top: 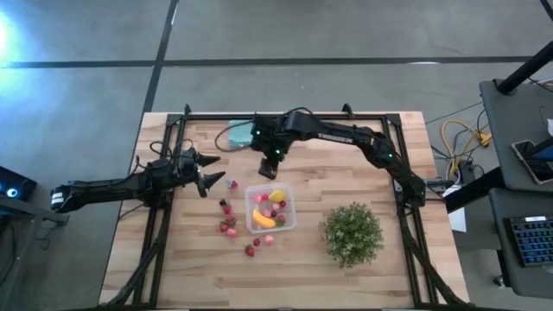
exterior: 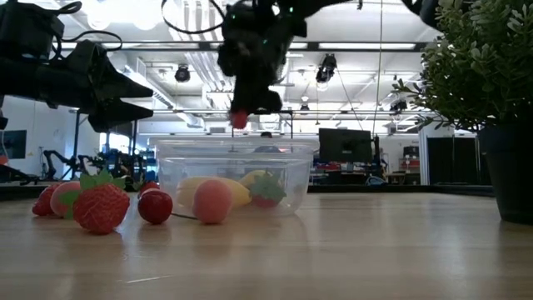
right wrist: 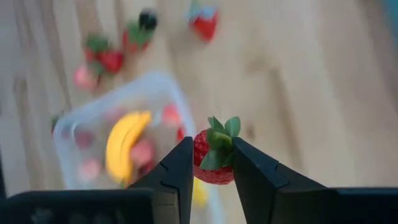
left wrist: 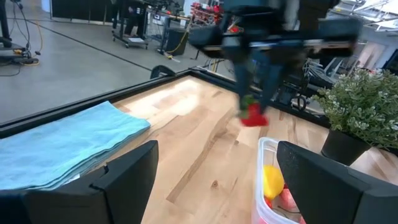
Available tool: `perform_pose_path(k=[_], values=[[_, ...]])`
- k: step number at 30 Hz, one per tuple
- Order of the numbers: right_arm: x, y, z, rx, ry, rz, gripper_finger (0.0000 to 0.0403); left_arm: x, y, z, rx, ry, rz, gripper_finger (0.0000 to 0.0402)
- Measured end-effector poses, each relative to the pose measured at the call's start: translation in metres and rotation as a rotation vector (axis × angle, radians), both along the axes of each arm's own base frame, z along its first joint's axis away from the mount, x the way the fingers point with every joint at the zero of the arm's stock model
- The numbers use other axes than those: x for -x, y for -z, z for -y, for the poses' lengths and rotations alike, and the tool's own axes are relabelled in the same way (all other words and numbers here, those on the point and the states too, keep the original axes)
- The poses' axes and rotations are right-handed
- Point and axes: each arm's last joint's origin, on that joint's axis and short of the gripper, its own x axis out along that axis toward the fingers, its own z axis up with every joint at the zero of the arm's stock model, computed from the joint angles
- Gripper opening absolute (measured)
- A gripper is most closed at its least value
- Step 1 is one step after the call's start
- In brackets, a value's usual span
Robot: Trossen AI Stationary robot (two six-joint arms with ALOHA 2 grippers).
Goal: Pick and placing Produce into tupperware
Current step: Put the red strawberry into the transparent bin
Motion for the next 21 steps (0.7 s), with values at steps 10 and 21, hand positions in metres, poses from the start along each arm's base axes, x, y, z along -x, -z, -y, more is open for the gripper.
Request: perform_pose_path(k=[10,21], values=[[-0.002,0.0,-0.073,0.013,-0.179,-0.054,0.0095,0.0,0.0,0.0,0.0,0.0,0.001,0.0314],[-0.008,0.006,-0.107,0.196,-0.095,-0.057,0.0158,0.0,0.0,0.0,0.0,0.0,0.0,0.0314]])
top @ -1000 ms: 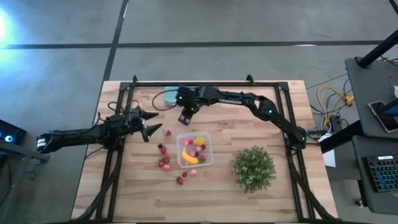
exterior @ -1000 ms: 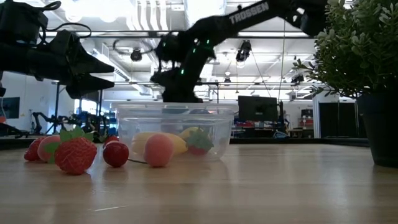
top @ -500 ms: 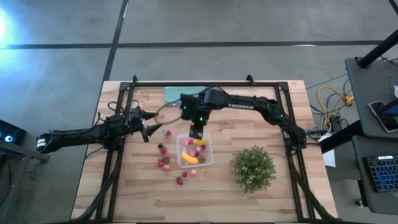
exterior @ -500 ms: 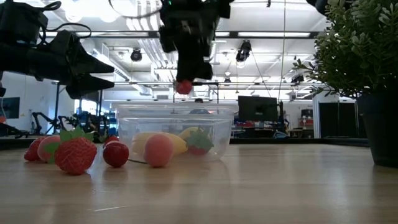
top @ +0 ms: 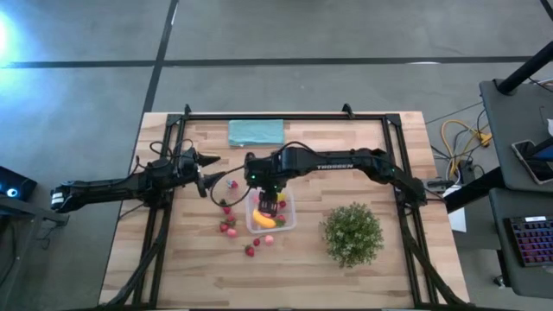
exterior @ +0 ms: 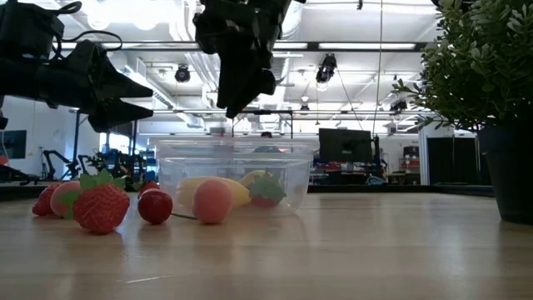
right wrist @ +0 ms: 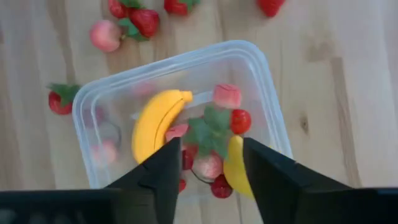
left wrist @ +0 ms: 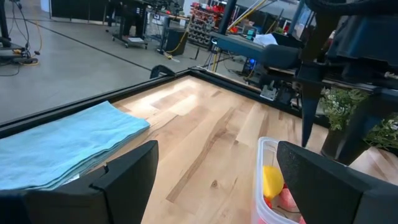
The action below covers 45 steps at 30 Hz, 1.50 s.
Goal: Pick and placing Produce into tupperware
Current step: Put the red strawberry into the transparent bin, then put the pink peach into the transparent bin
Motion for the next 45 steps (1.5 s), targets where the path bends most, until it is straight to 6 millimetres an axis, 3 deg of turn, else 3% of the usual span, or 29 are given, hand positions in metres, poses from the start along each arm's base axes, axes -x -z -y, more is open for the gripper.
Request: perform_pose_path(k=[6,11,17,23,30,35,45], values=[[-0.001,0.0,0.0,0.016,0.131,0.004,0.0224,0.0,0.0,0.0,0.0,0.0,0.0,0.0314],[-0.006,-0.003,0.001,-0.023,0.264,0.061,0.0253,0.0,0.0,0.0,0.0,0.0,0.0,0.0314],[-0.011,-0.012,-0.002,-0.097,0.417,0.118,0.0255,0.0,0.0,0.0,0.0,0.0,0.0,0.0314],[-0.01,-0.032,-0.012,-0.025,0.58,0.219,0.0245,0.0,0.0,0.0,0.0,0.0,0.001,0.0314],[-0.009,-0.055,-0.023,-0.025,0.588,0.303,0.024,0.0,0.0,0.0,0.0,0.0,0.001,0.0314],[-0.006,-0.059,-0.046,-0.092,0.52,0.287,0.0238,0.0,0.0,0.0,0.0,0.0,0.0,0.0314],[0.023,-0.047,-0.124,-0.046,0.373,0.111,0.0235,0.0,0.0,0.0,0.0,0.0,0.001,0.0314]])
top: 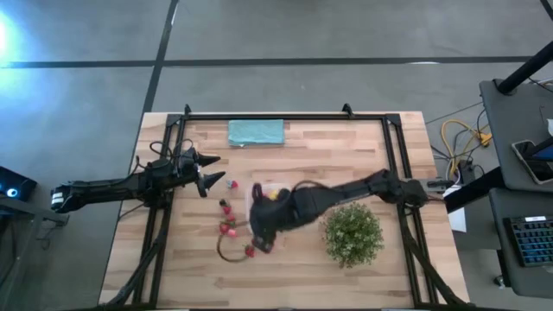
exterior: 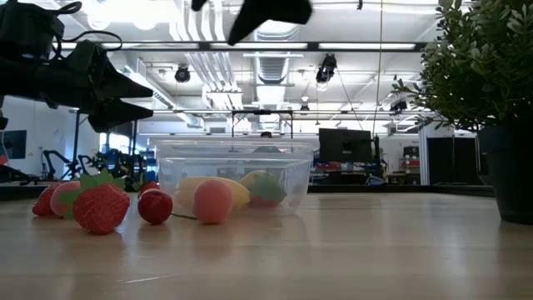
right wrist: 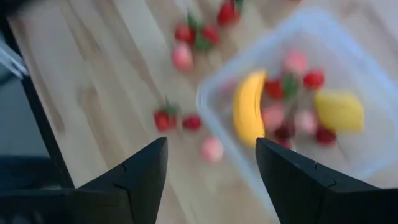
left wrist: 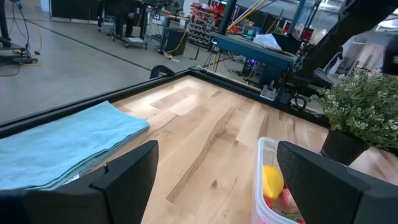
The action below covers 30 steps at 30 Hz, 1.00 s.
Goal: Pick and placing Produce into tupperware
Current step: Put the pink peach into the transparent bin
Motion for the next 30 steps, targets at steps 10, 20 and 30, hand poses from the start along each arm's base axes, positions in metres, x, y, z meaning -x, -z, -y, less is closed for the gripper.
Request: perform_pose_path(k=[10,20,30], values=[[0.007,0.059,-0.067,0.05,-0.021,-0.15,0.0233,0.0,0.0,0.0,0.0,0.0,0.0,0.0314],[0.005,0.124,-0.103,0.162,-0.132,-0.247,0.0233,0.0,0.0,0.0,0.0,0.0,0.0,0.0314],[-0.011,0.137,-0.083,0.172,-0.001,-0.215,0.0233,0.0,0.0,0.0,0.0,0.0,-0.001,0.0314]])
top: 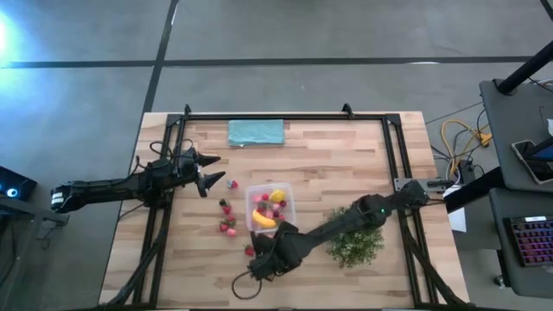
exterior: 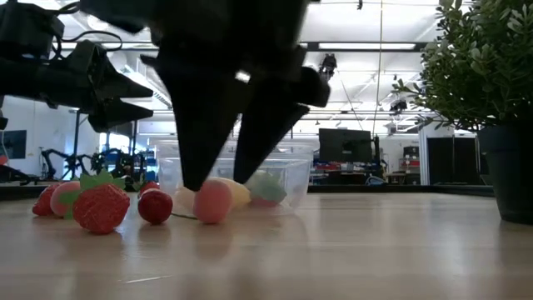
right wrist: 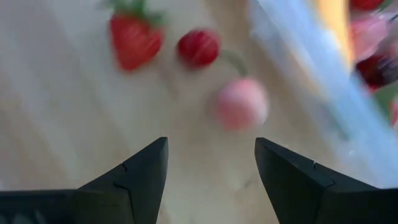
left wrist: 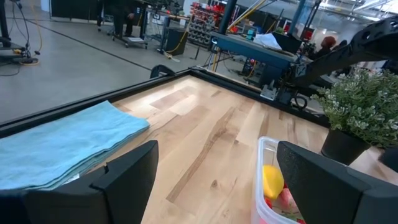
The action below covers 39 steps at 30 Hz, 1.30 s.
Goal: Pick and placing Produce into tupperware
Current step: Put the pink peach into the transparent bin
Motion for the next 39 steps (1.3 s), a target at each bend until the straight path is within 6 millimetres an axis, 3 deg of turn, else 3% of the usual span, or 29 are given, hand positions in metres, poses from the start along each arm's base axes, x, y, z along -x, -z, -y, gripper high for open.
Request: perform_pose_path(k=[9,18,23,39], values=[[-0.015,0.001,0.024,0.0,0.075,0.053,0.0233,0.0,0.0,0.0,0.0,0.001,0.0,0.0314],[-0.011,0.023,0.026,-0.007,0.113,0.011,0.0226,0.0,0.0,0.0,0.0,0.001,-0.001,0.0314],[-0.012,0.024,0.026,-0.013,0.113,0.02,0.0215,0.0,0.0,0.0,0.0,0.0,0.0,0.0314],[-0.011,0.022,0.025,-0.047,0.114,0.01,0.0113,0.0,0.0,0.0,0.0,0.0,0.001,0.0314]])
